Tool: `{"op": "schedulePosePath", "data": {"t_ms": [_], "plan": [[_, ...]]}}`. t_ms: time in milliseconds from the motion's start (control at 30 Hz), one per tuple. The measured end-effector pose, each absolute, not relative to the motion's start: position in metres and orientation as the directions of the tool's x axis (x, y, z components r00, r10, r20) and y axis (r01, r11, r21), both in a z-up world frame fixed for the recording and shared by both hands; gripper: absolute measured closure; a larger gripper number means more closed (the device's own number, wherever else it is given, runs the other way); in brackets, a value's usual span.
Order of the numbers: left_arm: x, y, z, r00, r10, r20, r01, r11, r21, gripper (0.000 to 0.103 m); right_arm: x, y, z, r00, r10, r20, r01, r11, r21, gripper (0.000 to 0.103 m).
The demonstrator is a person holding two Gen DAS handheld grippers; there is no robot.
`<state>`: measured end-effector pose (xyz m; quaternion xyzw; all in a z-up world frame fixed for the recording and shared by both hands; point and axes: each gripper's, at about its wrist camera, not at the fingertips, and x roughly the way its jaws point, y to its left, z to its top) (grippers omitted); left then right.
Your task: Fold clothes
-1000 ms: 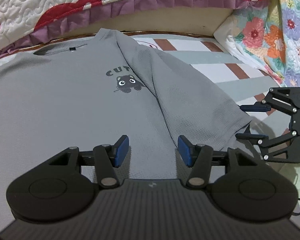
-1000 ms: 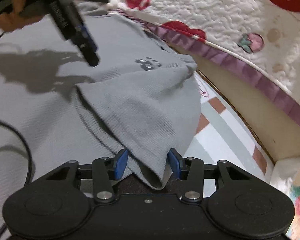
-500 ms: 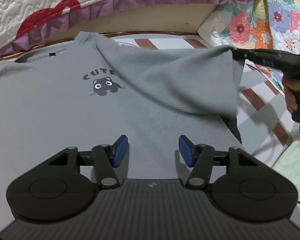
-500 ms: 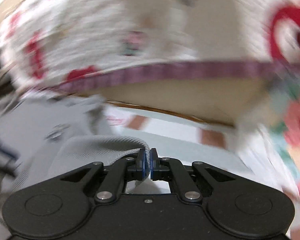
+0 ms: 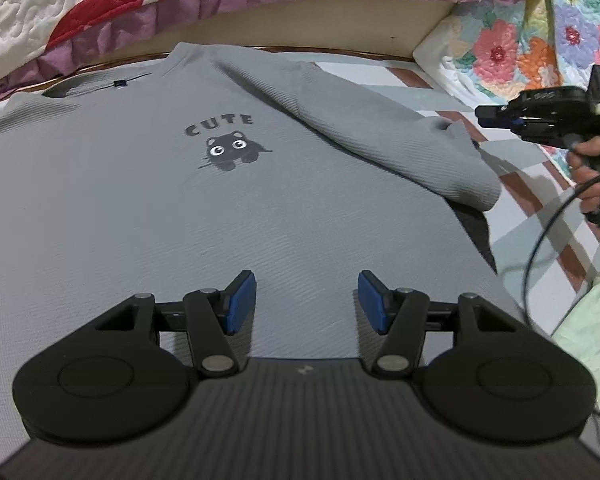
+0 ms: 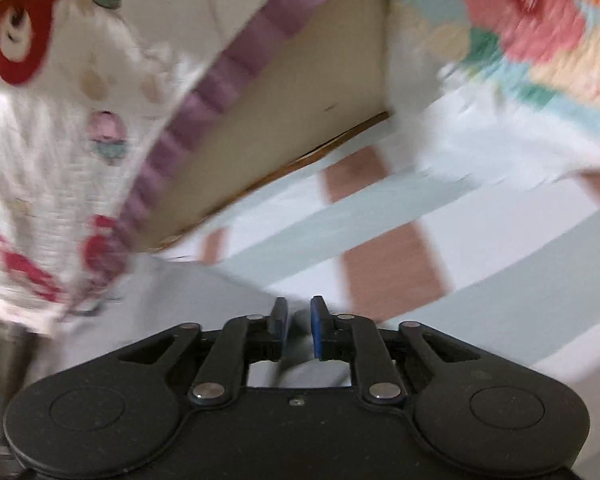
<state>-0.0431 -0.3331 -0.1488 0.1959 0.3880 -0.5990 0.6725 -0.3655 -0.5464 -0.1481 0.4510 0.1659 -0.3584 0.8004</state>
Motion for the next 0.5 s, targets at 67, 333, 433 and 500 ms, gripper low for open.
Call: {"op": "schedulePosePath", "data": {"t_ms": [67,333,433,500], "plan": [[-0.042,-0.334,-0.150,-0.014,-0.651,-0.759,0.955,0.216,-0.203,0.047,-0.362,-0.547,-0.158,0.729,-0.351,-0.588,0.682,0.302,0.666,0.070],[-0.036,-0.337,-0.150,0.019,-0.644,-0.765,0.954,0.240,-0.179,0.047,-0.312,-0.555,-0.174,0.701,-0.323,-0.636,0.710,0.397,0.581,0.054],[-0.030,-0.334,-0.146,0.051,-0.645,-0.762,0.948,0.270,-0.165,0.047,-0.301,-0.568,-0.164,0.673,-0.462,-0.578,0.729,0.547,0.412,0.098],[-0.025,-0.329,-0.144,0.060,-0.652,-0.756,0.944,0.283,-0.170,0.047,-0.312,-0.583,-0.153,0.680,-0.530,-0.507,0.730,0.553,0.402,0.099]]}}
